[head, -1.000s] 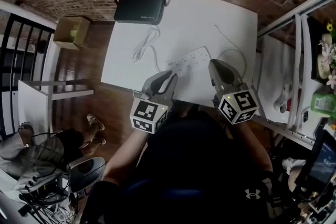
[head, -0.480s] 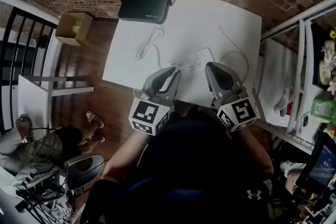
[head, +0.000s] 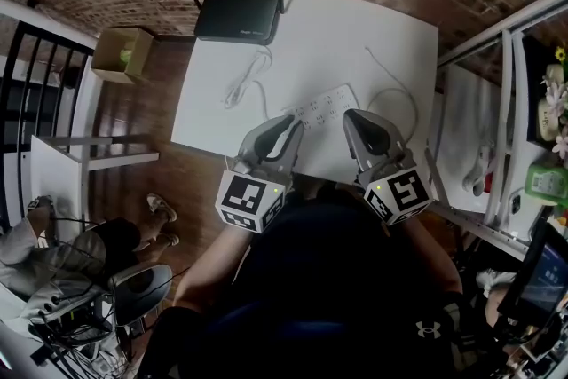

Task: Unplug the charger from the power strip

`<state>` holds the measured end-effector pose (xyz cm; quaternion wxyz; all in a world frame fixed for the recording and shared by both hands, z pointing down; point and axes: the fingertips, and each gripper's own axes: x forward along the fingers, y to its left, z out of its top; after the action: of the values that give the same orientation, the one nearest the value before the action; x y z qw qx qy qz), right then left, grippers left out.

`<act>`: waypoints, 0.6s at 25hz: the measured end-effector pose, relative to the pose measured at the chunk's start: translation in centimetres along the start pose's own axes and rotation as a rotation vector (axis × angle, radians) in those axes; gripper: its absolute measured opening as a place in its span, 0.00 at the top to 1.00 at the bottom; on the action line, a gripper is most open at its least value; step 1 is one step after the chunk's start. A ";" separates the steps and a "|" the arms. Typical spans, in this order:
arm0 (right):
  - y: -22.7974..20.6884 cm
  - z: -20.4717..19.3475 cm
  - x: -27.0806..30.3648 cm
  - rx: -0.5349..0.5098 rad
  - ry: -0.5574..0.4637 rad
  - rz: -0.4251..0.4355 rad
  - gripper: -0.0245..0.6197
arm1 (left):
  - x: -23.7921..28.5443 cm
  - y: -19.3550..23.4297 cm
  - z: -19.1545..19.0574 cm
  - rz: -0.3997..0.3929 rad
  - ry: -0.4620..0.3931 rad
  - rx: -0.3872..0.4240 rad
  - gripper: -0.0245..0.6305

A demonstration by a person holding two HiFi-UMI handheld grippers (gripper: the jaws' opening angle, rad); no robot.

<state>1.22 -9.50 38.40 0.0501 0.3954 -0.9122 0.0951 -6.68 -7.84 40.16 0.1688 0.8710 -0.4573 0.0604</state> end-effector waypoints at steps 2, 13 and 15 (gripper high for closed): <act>-0.1 -0.2 0.1 0.003 0.005 0.000 0.94 | 0.2 0.1 0.0 -0.002 0.001 0.000 0.87; -0.3 -0.2 0.0 0.013 0.000 0.001 0.94 | 0.3 0.0 0.4 0.001 0.001 0.005 0.87; -0.2 -0.2 0.0 0.012 -0.001 0.001 0.94 | 0.2 0.1 0.4 0.002 0.002 0.004 0.87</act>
<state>1.34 -9.61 38.60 0.0473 0.3952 -0.9119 0.1006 -6.64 -8.20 39.87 0.1674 0.8710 -0.4577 0.0625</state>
